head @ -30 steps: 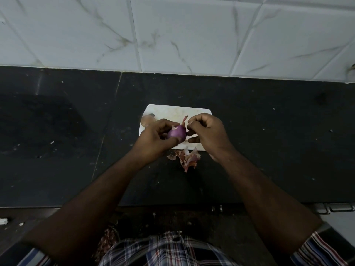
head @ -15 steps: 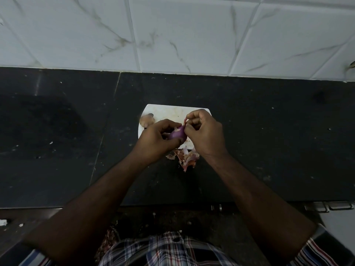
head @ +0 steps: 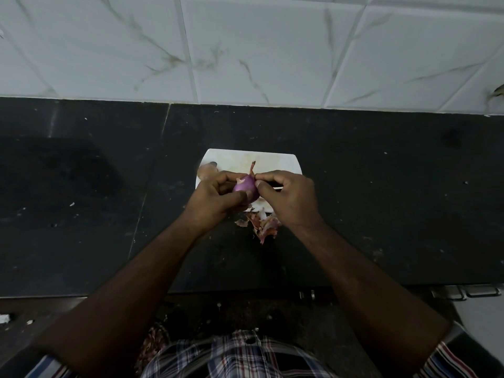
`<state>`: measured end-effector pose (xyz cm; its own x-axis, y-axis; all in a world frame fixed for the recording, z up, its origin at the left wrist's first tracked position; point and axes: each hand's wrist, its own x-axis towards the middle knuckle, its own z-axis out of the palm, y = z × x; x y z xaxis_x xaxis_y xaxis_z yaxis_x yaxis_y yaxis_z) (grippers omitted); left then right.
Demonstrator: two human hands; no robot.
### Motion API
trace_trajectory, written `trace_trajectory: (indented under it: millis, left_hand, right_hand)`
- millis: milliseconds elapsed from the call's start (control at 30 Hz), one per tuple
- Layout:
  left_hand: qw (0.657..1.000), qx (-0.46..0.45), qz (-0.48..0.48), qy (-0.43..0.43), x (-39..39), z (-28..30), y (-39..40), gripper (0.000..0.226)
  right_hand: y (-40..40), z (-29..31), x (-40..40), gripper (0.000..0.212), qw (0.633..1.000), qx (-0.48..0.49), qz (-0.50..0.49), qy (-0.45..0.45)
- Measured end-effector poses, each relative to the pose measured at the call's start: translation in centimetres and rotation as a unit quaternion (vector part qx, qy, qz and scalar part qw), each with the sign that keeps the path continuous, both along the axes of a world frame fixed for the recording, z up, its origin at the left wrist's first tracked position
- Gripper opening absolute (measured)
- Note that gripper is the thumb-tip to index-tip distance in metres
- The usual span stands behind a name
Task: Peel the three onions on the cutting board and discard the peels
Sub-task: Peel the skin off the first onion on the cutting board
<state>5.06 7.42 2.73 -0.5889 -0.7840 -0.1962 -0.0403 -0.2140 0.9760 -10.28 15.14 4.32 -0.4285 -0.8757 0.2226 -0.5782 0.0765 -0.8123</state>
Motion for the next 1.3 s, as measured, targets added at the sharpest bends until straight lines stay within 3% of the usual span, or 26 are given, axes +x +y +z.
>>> trace_trajectory:
  millis: [667, 900, 1067, 1300]
  left_hand:
    - [0.999, -0.034, -0.020, -0.009, 0.82, 0.20, 0.44, 0.030]
    - [0.999, -0.036, -0.012, -0.009, 0.58, 0.03, 0.37, 0.030]
    - [0.998, -0.056, -0.023, -0.023, 0.53, 0.04, 0.42, 0.033]
    - [0.998, -0.056, -0.027, -0.024, 0.48, -0.06, 0.45, 0.032]
  right_hand:
    - [-0.34, -0.30, 0.05, 0.018, 1.000, -0.007, 0.000, 0.013]
    - [-0.45, -0.48, -0.18, 0.019, 0.998, 0.003, -0.019, -0.066]
    - [-0.19, -0.31, 0.25, 0.021, 1.000, -0.009, -0.013, 0.000]
    - [-0.29, -0.95, -0.33, 0.022, 1.000, -0.005, -0.013, -0.015]
